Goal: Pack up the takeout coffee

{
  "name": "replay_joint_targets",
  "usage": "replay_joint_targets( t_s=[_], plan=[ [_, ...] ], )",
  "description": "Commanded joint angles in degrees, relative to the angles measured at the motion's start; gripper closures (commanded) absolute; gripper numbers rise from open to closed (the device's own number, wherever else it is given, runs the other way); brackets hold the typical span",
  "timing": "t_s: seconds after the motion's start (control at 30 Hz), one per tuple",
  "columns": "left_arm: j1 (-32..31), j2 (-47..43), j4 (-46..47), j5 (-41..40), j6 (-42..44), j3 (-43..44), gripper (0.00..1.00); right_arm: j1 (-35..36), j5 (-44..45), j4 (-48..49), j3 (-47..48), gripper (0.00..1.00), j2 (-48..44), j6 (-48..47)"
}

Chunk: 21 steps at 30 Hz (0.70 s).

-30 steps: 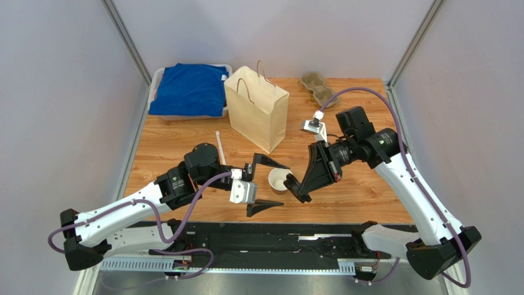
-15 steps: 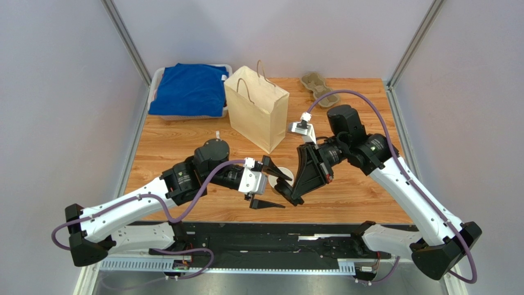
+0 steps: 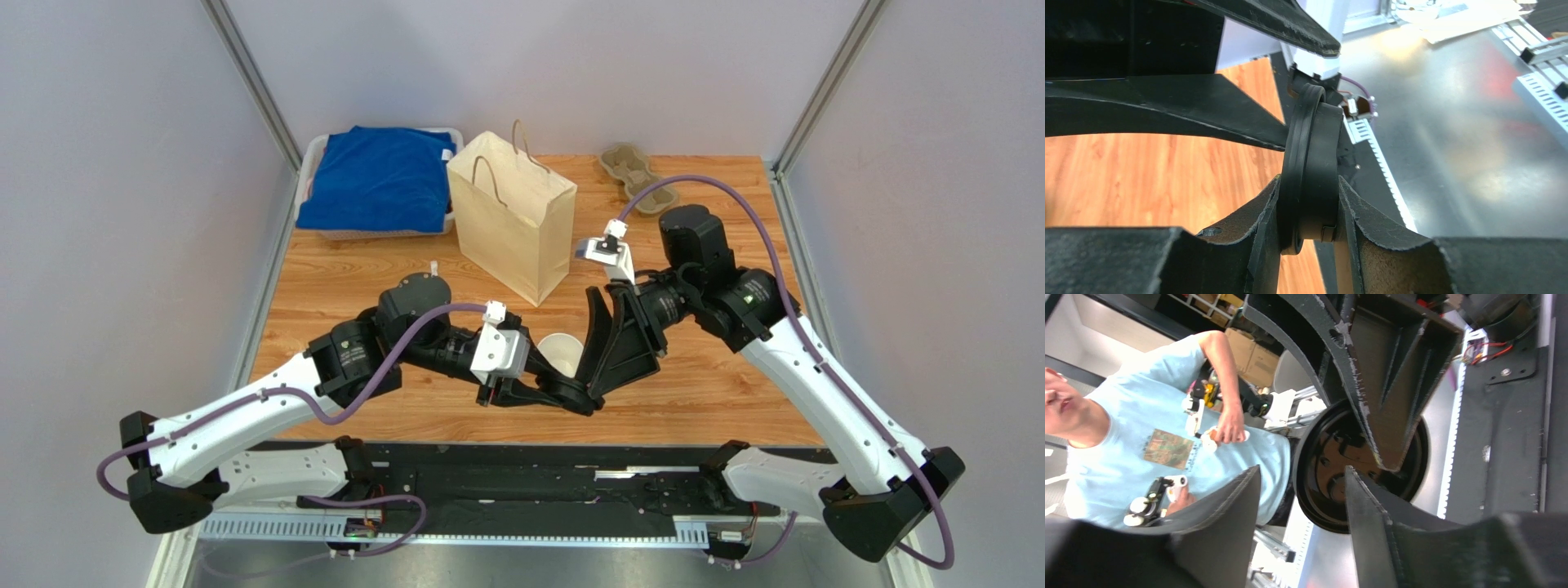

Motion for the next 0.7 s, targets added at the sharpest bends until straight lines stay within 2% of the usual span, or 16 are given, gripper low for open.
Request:
replay_joint_targets(
  t_s=[0.0,0.03,0.07,0.1,0.17,0.2,0.33,0.67],
  plan=[
    [0.58,1.45,-5.78,3.52,-1.77,4.73,0.78,-1.52,3.55,1.6,1.8,0.38,-1.56,-3.94],
    [0.93,1.8,-6.74,4.65,-2.73,5.34,0.79,-1.69,5.67,0.11,3.45,0.35,-1.65,-6.3],
    [2.07,1.98,-6.93,4.93,-3.69,5.44,0.79,-1.78,8.56,-8.34,5.73,0.33,-1.56,-17.2],
    [3.03,2.42,-6.84,5.36,-4.57,5.44,0.79,-1.35,15.2,-13.65,8.02,0.3,-1.13,-23.92],
    [4.71,3.03,-6.49,7.3,-8.17,5.7,0.78,-0.99,22.0,-22.27,12.86,0.27,-1.03,-33.18],
    [6.45,3.91,-6.66,8.26,-9.14,6.05,0.78,-0.91,27.17,-23.62,13.74,0.26,-0.95,-36.79],
    [7.35,7.69,-12.1,9.23,-11.96,10.52,0.75,-0.29,29.68,-26.62,15.6,0.25,-0.94,-39.63],
    [8.05,13.76,-17.39,10.56,-16.0,15.28,0.69,3.75,36.1,-23.2,7.87,0.21,-3.14,-39.2]
  ],
)
